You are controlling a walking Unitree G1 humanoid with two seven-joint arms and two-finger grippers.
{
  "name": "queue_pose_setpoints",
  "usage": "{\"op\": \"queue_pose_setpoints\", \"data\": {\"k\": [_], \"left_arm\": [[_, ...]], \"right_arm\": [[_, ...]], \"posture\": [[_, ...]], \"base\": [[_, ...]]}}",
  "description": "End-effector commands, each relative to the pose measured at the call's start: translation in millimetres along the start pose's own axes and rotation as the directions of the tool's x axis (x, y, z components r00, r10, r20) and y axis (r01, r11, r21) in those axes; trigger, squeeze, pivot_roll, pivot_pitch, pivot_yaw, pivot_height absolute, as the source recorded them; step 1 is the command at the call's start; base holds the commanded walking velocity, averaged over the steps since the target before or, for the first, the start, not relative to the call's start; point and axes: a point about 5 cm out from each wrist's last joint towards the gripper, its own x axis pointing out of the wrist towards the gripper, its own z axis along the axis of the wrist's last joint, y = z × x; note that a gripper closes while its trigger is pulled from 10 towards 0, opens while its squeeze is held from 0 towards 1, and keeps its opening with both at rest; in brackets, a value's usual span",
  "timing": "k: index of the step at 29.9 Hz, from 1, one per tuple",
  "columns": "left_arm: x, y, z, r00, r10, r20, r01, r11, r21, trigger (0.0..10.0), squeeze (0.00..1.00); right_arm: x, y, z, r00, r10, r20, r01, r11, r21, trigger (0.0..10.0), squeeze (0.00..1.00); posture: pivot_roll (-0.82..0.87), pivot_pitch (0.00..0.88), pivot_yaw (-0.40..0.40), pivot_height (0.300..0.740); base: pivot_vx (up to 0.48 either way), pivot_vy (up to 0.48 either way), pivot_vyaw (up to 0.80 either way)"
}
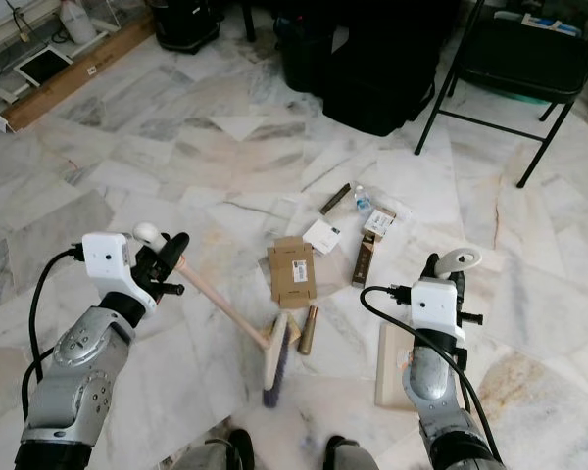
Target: Sweep floor
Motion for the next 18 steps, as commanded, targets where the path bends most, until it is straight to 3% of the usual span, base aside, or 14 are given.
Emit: {"op": "queue_pose_setpoints", "data": {"k": [1,10,14,18], "left_arm": [[-3.8,-3.5,-8.7,0.998,-0.030,-0.051,0.029,0.999,-0.025,10.0,0.00],[-3.5,-12.0,-7.9,0.994,-0.089,-0.058,0.082,0.989,-0.120,10.0,0.00],[-2.4,-15.7,-1.9,0.994,-0.102,-0.027,0.093,0.967,-0.239,10.0,0.00],[-2.4,-18.6,1.3,0.990,-0.137,-0.025,0.127,0.960,-0.251,10.0,0.00]], "right_arm": [[-27.2,4.6,-30.1,0.983,0.054,-0.174,-0.062,0.997,-0.043,10.0,0.00],[-26.1,2.8,-30.4,0.983,0.049,-0.176,-0.058,0.997,-0.046,10.0,0.00],[-27.4,4.8,-31.1,0.981,0.057,-0.184,-0.066,0.997,-0.045,10.0,0.00],[-27.1,6.1,-30.8,0.981,0.059,-0.186,-0.068,0.997,-0.042,10.0,0.00]], "posture": [[0.12,0.292,0.110,0.740],[0.13,0.293,0.109,0.740],[0.13,0.292,0.107,0.740],[0.14,0.288,0.107,0.740]], "base": [[0.000,0.000,0.00],[0.000,0.000,0.00],[0.000,0.000,0.00],[0.000,0.000,0.00]]}}
